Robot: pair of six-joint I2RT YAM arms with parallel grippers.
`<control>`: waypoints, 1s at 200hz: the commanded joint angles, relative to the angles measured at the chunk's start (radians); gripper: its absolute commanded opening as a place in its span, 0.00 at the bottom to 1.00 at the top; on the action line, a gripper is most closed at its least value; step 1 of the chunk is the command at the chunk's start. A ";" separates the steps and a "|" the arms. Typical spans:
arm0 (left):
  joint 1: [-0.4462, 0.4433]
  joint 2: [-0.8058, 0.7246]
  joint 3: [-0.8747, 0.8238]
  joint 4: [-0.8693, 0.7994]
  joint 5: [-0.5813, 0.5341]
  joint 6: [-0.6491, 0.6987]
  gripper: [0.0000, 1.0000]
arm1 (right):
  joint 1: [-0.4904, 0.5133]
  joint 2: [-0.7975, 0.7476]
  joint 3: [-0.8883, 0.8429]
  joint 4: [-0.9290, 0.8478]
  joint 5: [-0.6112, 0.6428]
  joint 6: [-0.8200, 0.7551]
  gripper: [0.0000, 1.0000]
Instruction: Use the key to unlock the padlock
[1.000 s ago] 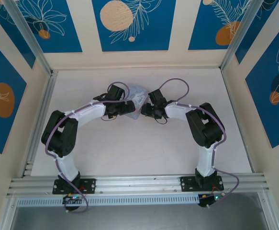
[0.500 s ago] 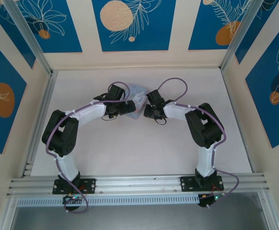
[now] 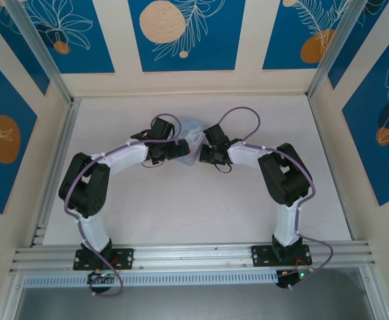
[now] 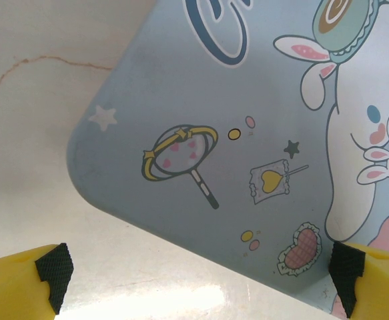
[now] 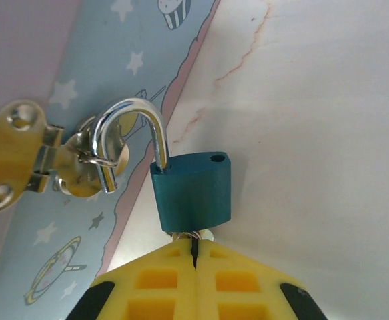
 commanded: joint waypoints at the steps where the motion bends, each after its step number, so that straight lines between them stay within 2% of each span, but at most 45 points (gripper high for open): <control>1: -0.005 0.028 0.022 -0.025 0.005 -0.007 1.00 | -0.003 -0.018 -0.004 -0.006 -0.019 -0.006 0.00; 90: -0.005 0.035 0.011 -0.029 0.005 -0.011 1.00 | -0.097 -0.051 -0.082 0.154 -0.184 0.147 0.00; 168: -0.006 0.033 0.004 -0.022 0.012 -0.009 1.00 | -0.115 -0.044 -0.046 0.180 -0.215 0.174 0.00; 187: -0.005 0.033 0.004 -0.022 0.013 -0.008 1.00 | -0.121 -0.055 -0.064 0.180 -0.206 0.141 0.21; 200: -0.005 0.033 0.004 -0.022 0.014 -0.009 1.00 | -0.124 -0.053 -0.061 0.171 -0.210 0.109 0.30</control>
